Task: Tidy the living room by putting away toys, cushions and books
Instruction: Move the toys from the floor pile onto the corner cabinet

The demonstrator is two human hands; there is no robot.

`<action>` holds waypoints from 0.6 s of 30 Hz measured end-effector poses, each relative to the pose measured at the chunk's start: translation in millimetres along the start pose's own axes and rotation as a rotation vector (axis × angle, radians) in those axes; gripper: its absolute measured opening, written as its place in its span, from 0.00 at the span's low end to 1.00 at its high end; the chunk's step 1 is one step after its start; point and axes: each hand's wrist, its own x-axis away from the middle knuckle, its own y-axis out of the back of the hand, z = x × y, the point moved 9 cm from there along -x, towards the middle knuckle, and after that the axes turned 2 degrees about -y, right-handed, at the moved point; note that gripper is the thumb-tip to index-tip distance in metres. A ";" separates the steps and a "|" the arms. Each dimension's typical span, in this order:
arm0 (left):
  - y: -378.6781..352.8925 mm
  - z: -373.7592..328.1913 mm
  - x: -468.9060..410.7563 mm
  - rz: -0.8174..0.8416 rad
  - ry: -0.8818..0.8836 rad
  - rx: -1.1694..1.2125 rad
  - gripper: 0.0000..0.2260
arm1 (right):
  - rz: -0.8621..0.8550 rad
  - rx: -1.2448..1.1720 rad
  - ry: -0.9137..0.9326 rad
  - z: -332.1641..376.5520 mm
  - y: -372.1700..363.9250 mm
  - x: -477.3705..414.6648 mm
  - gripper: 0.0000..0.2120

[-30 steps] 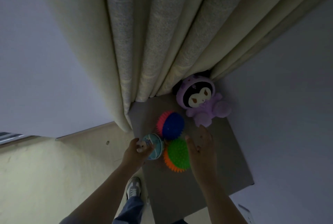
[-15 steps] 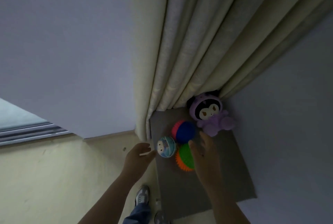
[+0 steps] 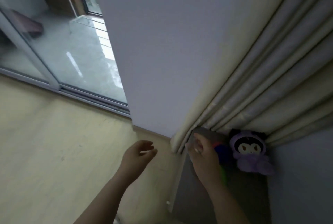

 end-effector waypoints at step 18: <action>373.8 212.8 252.9 -0.744 0.208 0.369 0.11 | 0.699 0.206 0.406 161.8 -406.5 226.4 0.21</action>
